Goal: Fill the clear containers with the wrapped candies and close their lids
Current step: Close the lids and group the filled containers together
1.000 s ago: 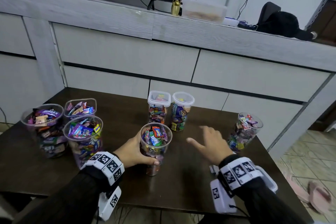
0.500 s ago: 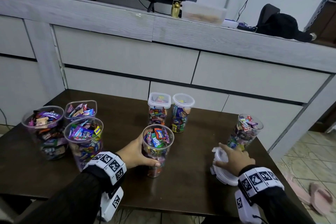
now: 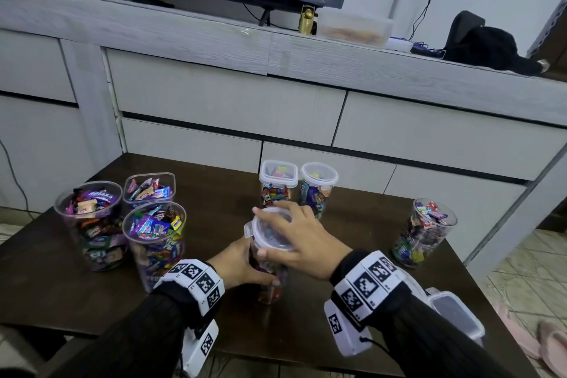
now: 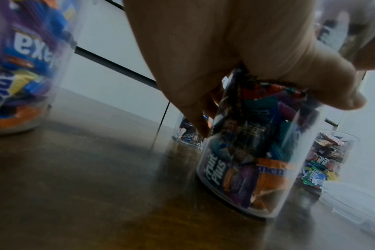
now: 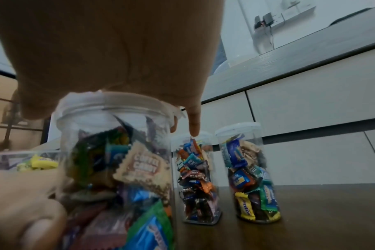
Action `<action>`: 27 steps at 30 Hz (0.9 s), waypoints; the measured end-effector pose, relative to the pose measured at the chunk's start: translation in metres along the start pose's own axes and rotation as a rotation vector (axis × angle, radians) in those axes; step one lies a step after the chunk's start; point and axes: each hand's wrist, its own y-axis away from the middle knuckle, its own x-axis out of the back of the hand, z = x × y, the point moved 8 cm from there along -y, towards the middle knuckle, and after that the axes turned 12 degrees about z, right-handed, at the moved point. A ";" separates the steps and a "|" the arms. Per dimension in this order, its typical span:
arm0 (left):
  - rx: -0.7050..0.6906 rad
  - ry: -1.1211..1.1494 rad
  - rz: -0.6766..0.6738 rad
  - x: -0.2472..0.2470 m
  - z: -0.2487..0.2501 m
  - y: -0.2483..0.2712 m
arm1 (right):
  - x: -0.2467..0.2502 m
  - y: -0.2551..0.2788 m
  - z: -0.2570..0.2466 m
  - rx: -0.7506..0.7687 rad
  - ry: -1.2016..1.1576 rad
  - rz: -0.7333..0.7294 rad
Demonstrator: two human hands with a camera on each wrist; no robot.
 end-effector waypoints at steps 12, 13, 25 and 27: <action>0.022 -0.024 -0.009 -0.003 -0.001 0.001 | -0.002 0.003 -0.001 0.015 0.082 0.080; 0.025 -0.024 -0.001 -0.002 0.000 0.002 | -0.001 0.003 -0.001 0.019 0.135 0.094; -0.133 0.007 -0.041 0.001 0.030 0.002 | 0.014 0.014 -0.013 0.134 -0.117 0.150; -0.161 -0.013 -0.054 -0.003 0.032 0.000 | 0.011 0.014 -0.016 0.147 -0.071 0.210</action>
